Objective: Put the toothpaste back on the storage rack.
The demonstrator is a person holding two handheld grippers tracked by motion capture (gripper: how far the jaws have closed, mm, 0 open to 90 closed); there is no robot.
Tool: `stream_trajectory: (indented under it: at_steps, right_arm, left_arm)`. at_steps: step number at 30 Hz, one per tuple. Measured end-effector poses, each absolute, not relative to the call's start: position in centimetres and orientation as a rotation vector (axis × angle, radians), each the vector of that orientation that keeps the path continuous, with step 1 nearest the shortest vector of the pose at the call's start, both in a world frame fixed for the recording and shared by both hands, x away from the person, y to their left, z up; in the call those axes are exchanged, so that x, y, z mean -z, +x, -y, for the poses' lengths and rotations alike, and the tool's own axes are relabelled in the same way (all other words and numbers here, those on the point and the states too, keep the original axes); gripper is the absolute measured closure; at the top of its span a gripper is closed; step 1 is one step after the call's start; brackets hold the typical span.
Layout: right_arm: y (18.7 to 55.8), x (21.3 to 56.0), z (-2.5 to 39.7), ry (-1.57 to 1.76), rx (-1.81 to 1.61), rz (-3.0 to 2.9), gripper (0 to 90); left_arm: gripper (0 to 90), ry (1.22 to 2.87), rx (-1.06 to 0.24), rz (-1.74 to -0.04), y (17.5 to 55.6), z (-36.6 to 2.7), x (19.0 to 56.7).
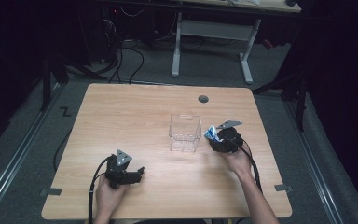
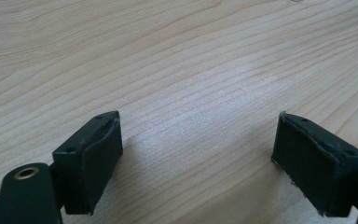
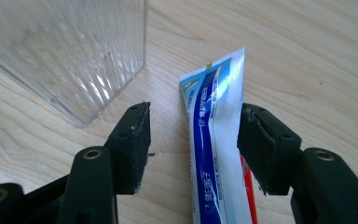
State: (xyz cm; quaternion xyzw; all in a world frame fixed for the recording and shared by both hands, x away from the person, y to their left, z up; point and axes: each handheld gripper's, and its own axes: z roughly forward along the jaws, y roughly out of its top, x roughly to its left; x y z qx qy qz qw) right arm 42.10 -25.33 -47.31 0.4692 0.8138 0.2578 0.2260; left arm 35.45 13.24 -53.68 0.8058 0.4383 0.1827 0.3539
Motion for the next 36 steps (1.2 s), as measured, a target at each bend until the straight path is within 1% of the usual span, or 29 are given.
stream_trajectory:
  at_steps: [10, 22, 36]
  right_arm:
    - [43.4, 48.8, 25.0, 1.324, -0.594, -2.253, 44.2]
    - [44.5, 49.4, 24.9, 1.34, -0.519, -2.259, 48.6]
    - [45.5, 49.8, 25.0, 1.362, -0.442, -2.307, 50.1]
  left_arm:
    - [15.9, 2.084, -0.472, -1.132, 35.4, -13.2, 53.7]
    - [15.9, 2.084, -0.472, -1.132, 35.4, -13.2, 53.7]
    - [15.9, 2.083, -0.472, -1.132, 35.4, -13.3, 53.7]
